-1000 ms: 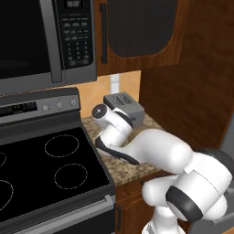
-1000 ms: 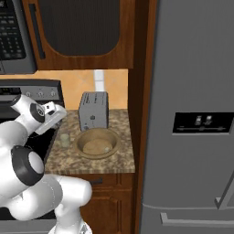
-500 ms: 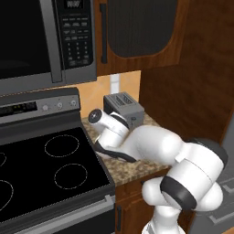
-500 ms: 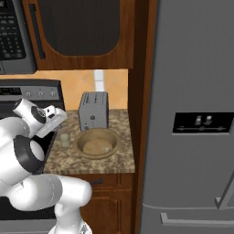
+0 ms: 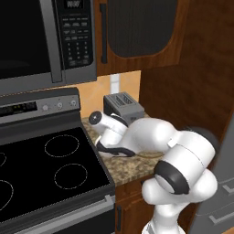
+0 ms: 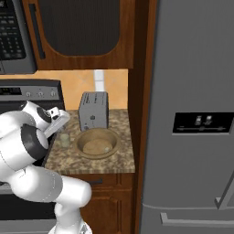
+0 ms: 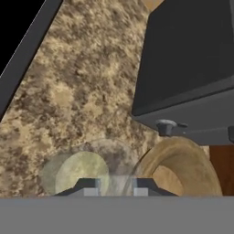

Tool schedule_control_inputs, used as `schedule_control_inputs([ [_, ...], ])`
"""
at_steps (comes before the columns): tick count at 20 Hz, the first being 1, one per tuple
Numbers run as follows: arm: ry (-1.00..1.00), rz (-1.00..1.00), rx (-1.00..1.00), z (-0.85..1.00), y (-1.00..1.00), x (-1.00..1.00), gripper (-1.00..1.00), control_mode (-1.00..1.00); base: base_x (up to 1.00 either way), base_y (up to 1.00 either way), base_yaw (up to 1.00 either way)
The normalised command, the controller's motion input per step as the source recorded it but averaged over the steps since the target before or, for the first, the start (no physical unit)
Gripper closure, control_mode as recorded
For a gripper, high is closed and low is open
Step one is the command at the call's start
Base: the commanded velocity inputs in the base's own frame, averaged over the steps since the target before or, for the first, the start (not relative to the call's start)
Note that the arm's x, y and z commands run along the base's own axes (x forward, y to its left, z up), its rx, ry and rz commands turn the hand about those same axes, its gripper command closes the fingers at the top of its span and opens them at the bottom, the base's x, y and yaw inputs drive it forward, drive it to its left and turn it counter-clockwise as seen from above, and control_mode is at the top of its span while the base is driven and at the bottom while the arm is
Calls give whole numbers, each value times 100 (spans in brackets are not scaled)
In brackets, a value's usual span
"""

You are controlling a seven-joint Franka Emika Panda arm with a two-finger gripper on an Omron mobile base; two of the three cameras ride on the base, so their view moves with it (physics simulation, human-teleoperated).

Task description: Grab a lemon wedge from the fridge and one ice cube from the ice bowl, and put them in the glass of lemonade.

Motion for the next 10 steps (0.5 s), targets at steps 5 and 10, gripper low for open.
schedule_control_inputs([
  [5,0,0,-2,-23,0,21,100,-100,0,0,0],
  [10,0,0,-2,-15,0,6,100,-100,0,0,0],
])
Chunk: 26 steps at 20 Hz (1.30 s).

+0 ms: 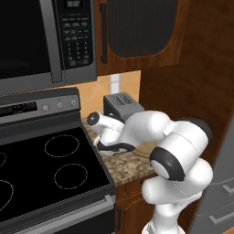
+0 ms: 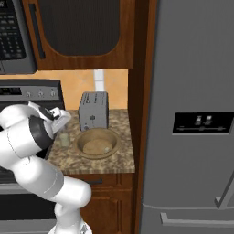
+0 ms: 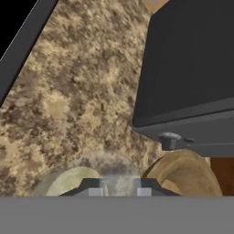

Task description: Grab a lemon wedge from the fridge and one ice cube from the ice bowl, and put them in the glass of lemonade.

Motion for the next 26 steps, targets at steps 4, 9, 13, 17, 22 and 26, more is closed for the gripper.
schedule_control_inputs([
  [4,-1,-4,0,0,-1,-2,-100,-100,0,0,0],
  [9,0,-4,0,0,-3,-1,-100,-100,0,0,0],
  [13,0,-4,0,0,0,-1,-100,-100,0,0,0],
  [17,0,-5,6,0,-9,-3,-100,-100,0,0,0],
  [22,0,-7,20,0,-18,-13,-100,-100,0,0,0],
  [26,0,-14,27,5,-1,-12,-100,-100,0,0,0],
])
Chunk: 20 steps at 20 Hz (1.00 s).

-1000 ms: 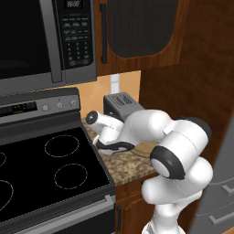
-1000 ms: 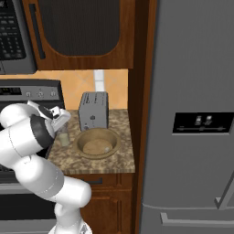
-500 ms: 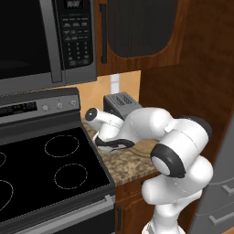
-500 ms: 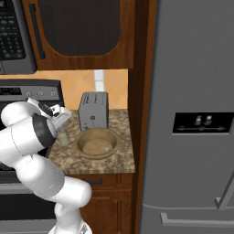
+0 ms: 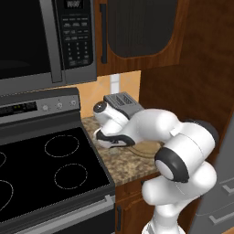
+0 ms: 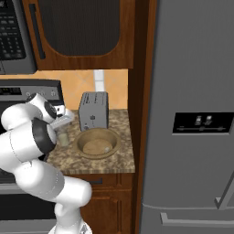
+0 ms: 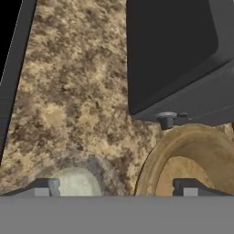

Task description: Grab a lemon wedge from the fridge and one ice cube from the ice bowl, and put them in the glass of lemonade.

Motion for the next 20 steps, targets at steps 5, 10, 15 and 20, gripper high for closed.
schedule_control_inputs([
  [5,0,-12,27,12,-3,-4,-100,-100,0,0,0],
  [10,0,-6,23,-6,-22,0,-100,-100,0,0,0],
  [15,1,-2,16,-31,-18,0,-100,-100,0,0,0],
  [20,4,-4,9,-37,20,5,-100,-100,0,0,0],
])
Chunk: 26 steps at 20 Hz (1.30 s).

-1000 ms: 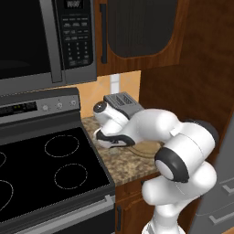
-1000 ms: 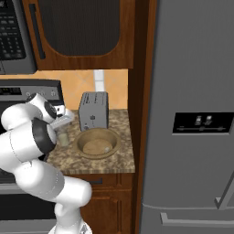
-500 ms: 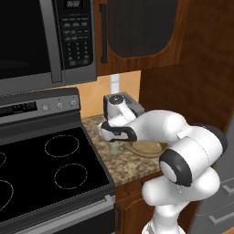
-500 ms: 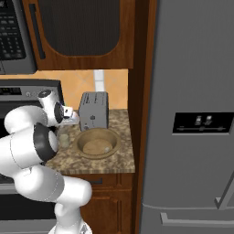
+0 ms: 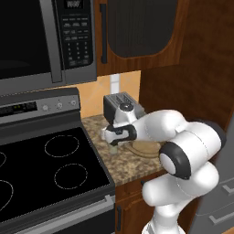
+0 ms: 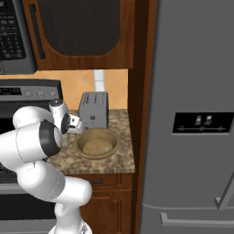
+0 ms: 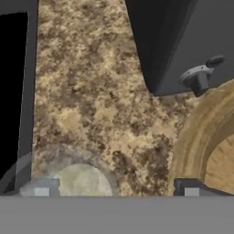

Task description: Grab a lemon wedge from the fridge and one ice cube from the ice bowl, and put them in the glass of lemonade.

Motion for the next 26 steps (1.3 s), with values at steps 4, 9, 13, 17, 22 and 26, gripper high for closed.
schedule_control_inputs([
  [4,0,-7,7,5,16,-16,-100,-100,0,0,0],
  [9,-6,-8,5,55,0,-35,-100,-100,0,0,0],
  [13,-7,-4,5,59,-10,-31,-100,-100,0,0,0],
  [17,-19,0,11,66,-40,-76,-100,-100,0,0,0],
  [22,-28,0,16,37,-61,-100,-100,-100,0,0,0],
  [26,-18,0,2,34,-17,-100,-100,-100,0,0,0],
])
